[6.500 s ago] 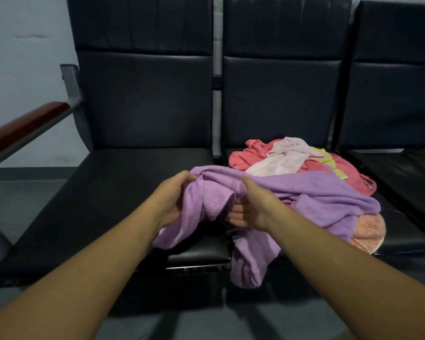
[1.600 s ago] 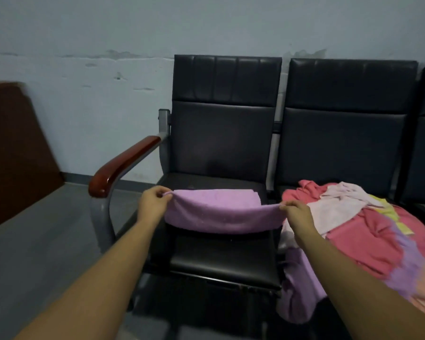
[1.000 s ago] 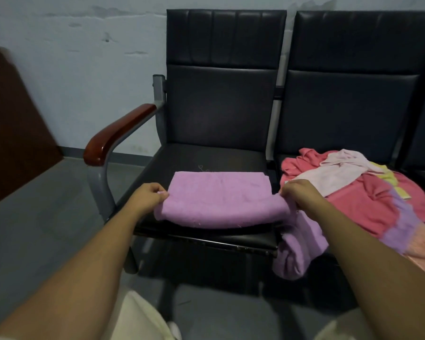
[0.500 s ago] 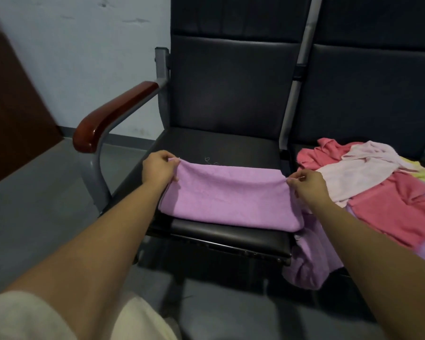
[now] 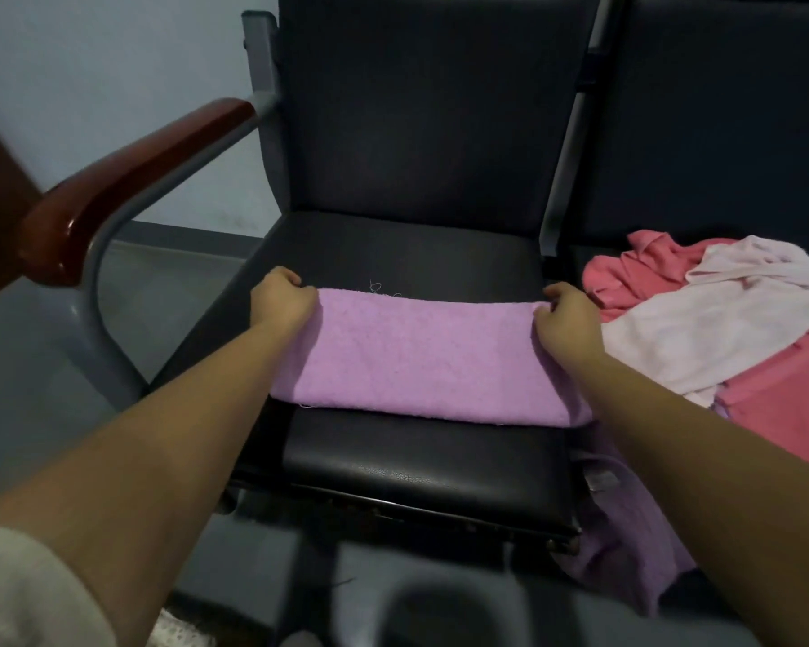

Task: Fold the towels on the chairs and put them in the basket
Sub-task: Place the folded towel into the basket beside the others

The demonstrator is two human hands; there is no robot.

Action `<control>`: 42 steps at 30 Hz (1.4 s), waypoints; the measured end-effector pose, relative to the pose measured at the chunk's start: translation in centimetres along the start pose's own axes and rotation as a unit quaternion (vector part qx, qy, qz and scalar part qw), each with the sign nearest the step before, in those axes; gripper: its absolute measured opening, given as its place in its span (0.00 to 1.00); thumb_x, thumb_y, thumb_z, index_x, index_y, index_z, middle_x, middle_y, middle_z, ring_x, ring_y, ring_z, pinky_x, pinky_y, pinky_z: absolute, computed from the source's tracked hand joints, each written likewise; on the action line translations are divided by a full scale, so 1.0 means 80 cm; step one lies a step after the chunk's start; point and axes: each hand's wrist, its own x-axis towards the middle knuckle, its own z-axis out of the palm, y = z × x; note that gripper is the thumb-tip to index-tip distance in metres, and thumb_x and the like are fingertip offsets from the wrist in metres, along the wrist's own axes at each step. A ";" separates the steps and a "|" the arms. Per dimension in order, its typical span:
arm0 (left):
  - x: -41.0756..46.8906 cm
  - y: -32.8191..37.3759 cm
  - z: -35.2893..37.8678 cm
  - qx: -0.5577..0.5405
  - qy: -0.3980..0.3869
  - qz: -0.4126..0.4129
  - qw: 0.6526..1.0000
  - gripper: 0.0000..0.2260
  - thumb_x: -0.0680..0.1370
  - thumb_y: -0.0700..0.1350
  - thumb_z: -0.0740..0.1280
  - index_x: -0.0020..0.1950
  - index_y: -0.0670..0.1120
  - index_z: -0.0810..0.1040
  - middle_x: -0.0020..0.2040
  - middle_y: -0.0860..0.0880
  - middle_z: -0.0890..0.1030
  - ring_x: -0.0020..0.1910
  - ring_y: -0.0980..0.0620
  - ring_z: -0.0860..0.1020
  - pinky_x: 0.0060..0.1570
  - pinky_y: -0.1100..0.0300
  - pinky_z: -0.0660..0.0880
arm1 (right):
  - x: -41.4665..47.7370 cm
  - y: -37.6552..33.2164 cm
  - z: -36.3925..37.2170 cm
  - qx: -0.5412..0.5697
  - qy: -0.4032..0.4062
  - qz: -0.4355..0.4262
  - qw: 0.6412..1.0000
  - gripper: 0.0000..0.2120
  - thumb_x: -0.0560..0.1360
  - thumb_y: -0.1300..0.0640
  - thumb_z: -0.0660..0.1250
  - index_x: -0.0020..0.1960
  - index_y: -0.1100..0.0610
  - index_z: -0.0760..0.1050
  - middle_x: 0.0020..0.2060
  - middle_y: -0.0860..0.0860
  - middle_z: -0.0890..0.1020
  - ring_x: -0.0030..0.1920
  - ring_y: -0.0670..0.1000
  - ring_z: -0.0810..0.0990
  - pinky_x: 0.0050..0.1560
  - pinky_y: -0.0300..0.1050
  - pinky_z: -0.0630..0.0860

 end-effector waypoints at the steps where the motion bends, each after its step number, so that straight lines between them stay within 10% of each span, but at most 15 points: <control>1: 0.001 -0.005 -0.001 0.016 -0.004 0.004 1.000 0.14 0.78 0.41 0.67 0.63 0.42 0.76 0.61 0.42 0.78 0.57 0.45 0.77 0.51 0.55 0.72 | -0.005 -0.001 0.003 -0.019 0.007 -0.007 1.000 0.19 0.76 0.62 0.63 0.66 0.63 0.74 0.59 0.64 0.78 0.58 0.65 0.77 0.63 0.53 0.71; 6: -0.016 0.000 -0.017 0.116 -0.074 -0.041 0.990 0.26 0.74 0.51 0.72 0.66 0.38 0.71 0.64 0.38 0.75 0.61 0.38 0.76 0.55 0.48 0.77 | -0.049 -0.041 0.002 -0.146 0.057 -0.154 0.975 0.21 0.73 0.56 0.61 0.62 0.66 0.76 0.62 0.66 0.74 0.57 0.69 0.74 0.60 0.61 0.73; 12: -0.057 0.011 -0.030 0.197 -0.171 -0.045 0.964 0.25 0.75 0.48 0.74 0.67 0.38 0.73 0.64 0.40 0.77 0.61 0.40 0.77 0.56 0.52 0.76 | -0.155 -0.088 0.036 -0.194 -0.191 -0.201 0.941 0.29 0.82 0.41 0.55 0.78 0.53 0.61 0.79 0.60 0.55 0.78 0.59 0.55 0.78 0.55 0.51; 20: -0.094 -0.006 -0.075 0.104 -0.158 0.001 0.982 0.25 0.76 0.43 0.70 0.73 0.41 0.72 0.68 0.42 0.76 0.63 0.42 0.76 0.59 0.53 0.75 | -0.194 -0.095 0.037 -0.247 -0.249 -0.209 0.913 0.30 0.83 0.39 0.47 0.82 0.49 0.49 0.81 0.54 0.45 0.81 0.54 0.42 0.79 0.56 0.39; 25: -0.118 0.016 -0.108 0.106 -0.123 0.074 0.984 0.19 0.76 0.43 0.71 0.66 0.42 0.74 0.62 0.41 0.78 0.54 0.44 0.76 0.49 0.55 0.70 | -0.222 -0.117 0.027 -0.181 -0.292 -0.203 0.917 0.29 0.83 0.42 0.54 0.80 0.52 0.56 0.81 0.56 0.51 0.80 0.55 0.48 0.78 0.56 0.43; 30: -0.164 0.065 -0.098 0.089 -0.144 0.176 0.970 0.16 0.77 0.52 0.72 0.59 0.45 0.75 0.52 0.47 0.80 0.47 0.51 0.78 0.44 0.58 0.71 | -0.215 -0.138 0.006 0.154 -0.227 -0.037 0.961 0.16 0.82 0.52 0.62 0.63 0.60 0.77 0.59 0.57 0.82 0.61 0.57 0.79 0.61 0.48 0.73; 33: -0.183 0.066 -0.084 0.014 -0.142 0.166 0.976 0.15 0.81 0.60 0.64 0.51 0.48 0.74 0.45 0.51 0.83 0.37 0.56 0.81 0.36 0.60 0.73 | -0.207 -0.146 -0.009 0.399 -0.247 0.145 0.871 0.14 0.83 0.53 0.60 0.56 0.65 0.75 0.44 0.61 0.78 0.41 0.57 0.77 0.40 0.49 0.76; 42: -0.158 -0.002 -0.066 0.144 -0.167 0.053 0.974 0.07 0.79 0.49 0.67 0.46 0.46 0.77 0.45 0.44 0.83 0.44 0.45 0.83 0.50 0.48 0.82 | -0.217 -0.130 0.011 0.171 -0.260 -0.014 0.950 0.27 0.72 0.60 0.75 0.67 0.54 0.67 0.46 0.51 0.77 0.42 0.49 0.77 0.42 0.39 0.74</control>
